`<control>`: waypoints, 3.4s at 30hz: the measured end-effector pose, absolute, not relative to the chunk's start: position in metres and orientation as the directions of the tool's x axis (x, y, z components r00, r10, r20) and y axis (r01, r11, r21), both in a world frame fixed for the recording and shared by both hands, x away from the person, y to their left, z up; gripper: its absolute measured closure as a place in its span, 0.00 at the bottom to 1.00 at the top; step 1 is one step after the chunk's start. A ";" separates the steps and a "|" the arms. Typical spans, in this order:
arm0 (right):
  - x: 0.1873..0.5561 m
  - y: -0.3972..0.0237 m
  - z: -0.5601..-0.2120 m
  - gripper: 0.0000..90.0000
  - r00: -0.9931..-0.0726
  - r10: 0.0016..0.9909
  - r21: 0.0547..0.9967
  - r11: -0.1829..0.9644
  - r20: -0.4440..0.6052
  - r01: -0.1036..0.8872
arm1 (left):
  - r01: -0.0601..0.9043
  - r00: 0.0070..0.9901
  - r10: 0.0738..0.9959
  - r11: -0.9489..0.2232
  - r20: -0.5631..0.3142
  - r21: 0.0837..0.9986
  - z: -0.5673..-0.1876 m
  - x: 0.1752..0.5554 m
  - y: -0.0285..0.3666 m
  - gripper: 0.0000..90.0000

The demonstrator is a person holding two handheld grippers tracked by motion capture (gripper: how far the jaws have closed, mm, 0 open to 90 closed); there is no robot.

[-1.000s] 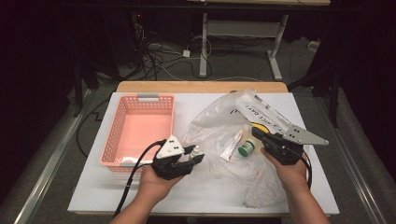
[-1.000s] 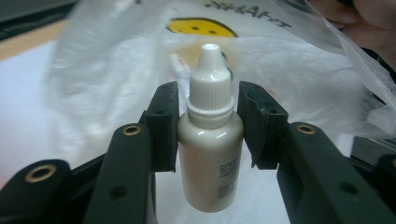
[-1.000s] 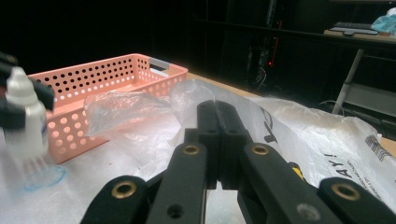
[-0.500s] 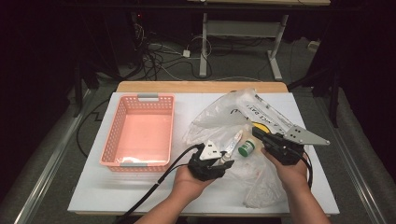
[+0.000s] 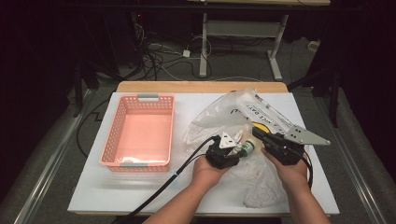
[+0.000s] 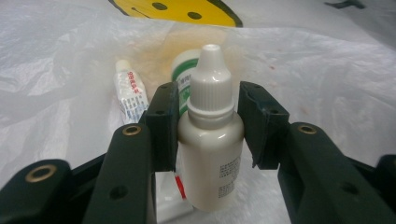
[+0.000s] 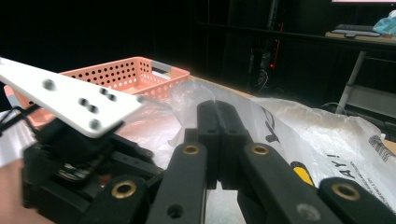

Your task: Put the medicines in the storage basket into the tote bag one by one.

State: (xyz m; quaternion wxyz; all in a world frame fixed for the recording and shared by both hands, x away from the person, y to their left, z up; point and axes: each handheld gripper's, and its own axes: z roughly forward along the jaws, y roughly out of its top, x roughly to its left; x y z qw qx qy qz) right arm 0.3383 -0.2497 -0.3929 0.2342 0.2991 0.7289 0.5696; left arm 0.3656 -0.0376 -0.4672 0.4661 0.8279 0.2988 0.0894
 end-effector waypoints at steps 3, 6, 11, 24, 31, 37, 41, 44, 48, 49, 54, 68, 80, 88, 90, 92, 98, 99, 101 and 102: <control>0.338 -0.250 -0.393 1.00 -0.712 0.702 0.970 0.169 0.006 0.174 | 0.402 0.803 0.583 -0.379 -0.122 0.834 -0.468 0.368 -0.041 0.65; 0.338 -0.250 -0.394 1.00 -0.713 0.701 0.970 0.172 0.004 0.174 | 0.395 0.807 0.578 -0.375 -0.122 0.838 -0.469 0.370 -0.043 0.64; 0.338 -0.249 -0.395 1.00 -0.713 0.701 0.969 0.171 0.009 0.180 | 0.391 0.810 0.574 -0.384 -0.115 0.837 -0.475 0.373 -0.047 0.64; 0.338 -0.251 -0.394 1.00 -0.710 0.704 0.969 0.173 0.003 0.176 | 0.427 0.813 0.571 -0.458 -0.109 0.780 -0.475 0.365 -0.041 0.50; 0.337 -0.249 -0.393 1.00 -0.710 0.704 0.969 0.174 0.001 0.173 | 0.437 0.816 0.569 -0.497 -0.098 0.750 -0.481 0.362 -0.037 0.64; 0.337 -0.249 -0.395 1.00 -0.708 0.706 0.968 0.171 0.009 0.183 | 0.454 0.798 0.590 -0.461 -0.119 0.762 -0.483 0.368 -0.036 0.64; 0.338 -0.250 -0.395 1.00 -0.711 0.704 0.968 0.171 0.008 0.181 | 0.448 0.804 0.584 -0.469 -0.113 0.761 -0.479 0.365 -0.031 0.54; 0.337 -0.251 -0.395 1.00 -0.708 0.706 0.968 0.171 0.009 0.183 | 0.442 0.806 0.579 -0.455 -0.121 0.773 -0.472 0.357 -0.021 0.49; 0.335 -0.251 -0.393 1.00 -0.707 0.707 0.969 0.173 0.000 0.174 | 0.452 0.809 0.570 -0.442 -0.147 0.775 -0.463 0.344 0.004 0.45; 0.335 -0.251 -0.393 1.00 -0.706 0.708 0.969 0.174 0.001 0.175 | 0.454 0.810 0.566 -0.445 -0.150 0.771 -0.462 0.340 0.011 0.43; 0.337 -0.251 -0.395 1.00 -0.705 0.709 0.966 0.183 -0.003 0.181 | 0.461 0.815 0.562 -0.481 -0.141 0.746 -0.469 0.322 0.032 0.38; 0.332 -0.246 -0.403 1.00 -0.703 0.711 0.954 0.218 -0.011 0.205 | 0.506 0.777 0.624 -0.541 -0.083 0.672 -0.491 0.317 0.013 0.42; 0.328 -0.249 -0.405 1.00 -0.696 0.718 0.951 0.227 -0.017 0.210 | 0.483 0.774 0.631 -0.537 -0.051 0.692 -0.491 0.315 0.010 0.98; 0.329 -0.250 -0.405 1.00 -0.696 0.718 0.952 0.224 -0.018 0.207 | 0.454 0.788 0.612 -0.498 -0.071 0.739 -0.490 0.311 0.017 0.99; 0.328 -0.252 -0.404 1.00 -0.693 0.721 0.954 0.218 -0.015 0.207 | 0.437 0.786 0.612 -0.454 -0.085 0.776 -0.489 0.308 0.023 0.99; 0.328 -0.253 -0.404 1.00 -0.691 0.722 0.956 0.216 -0.018 0.201 | 0.428 0.788 0.608 -0.434 -0.092 0.793 -0.488 0.307 0.026 0.99; 0.330 -0.256 -0.404 1.00 -0.687 0.726 0.957 0.203 -0.003 0.210 | 0.387 0.789 0.611 -0.406 -0.069 0.828 -0.484 0.302 0.031 0.99; 0.330 -0.257 -0.403 1.00 -0.688 0.726 0.957 0.200 0.000 0.210 | 0.384 0.785 0.616 -0.398 -0.067 0.833 -0.483 0.301 0.032 0.99; 0.329 -0.257 -0.402 1.00 -0.689 0.725 0.960 0.195 -0.002 0.202 | 0.372 0.781 0.622 -0.382 -0.062 0.846 -0.480 0.300 0.034 0.99; 0.329 -0.257 -0.401 1.00 -0.686 0.728 0.961 0.191 -0.001 0.201 | 0.363 0.780 0.624 -0.378 -0.055 0.852 -0.477 0.299 0.035 0.99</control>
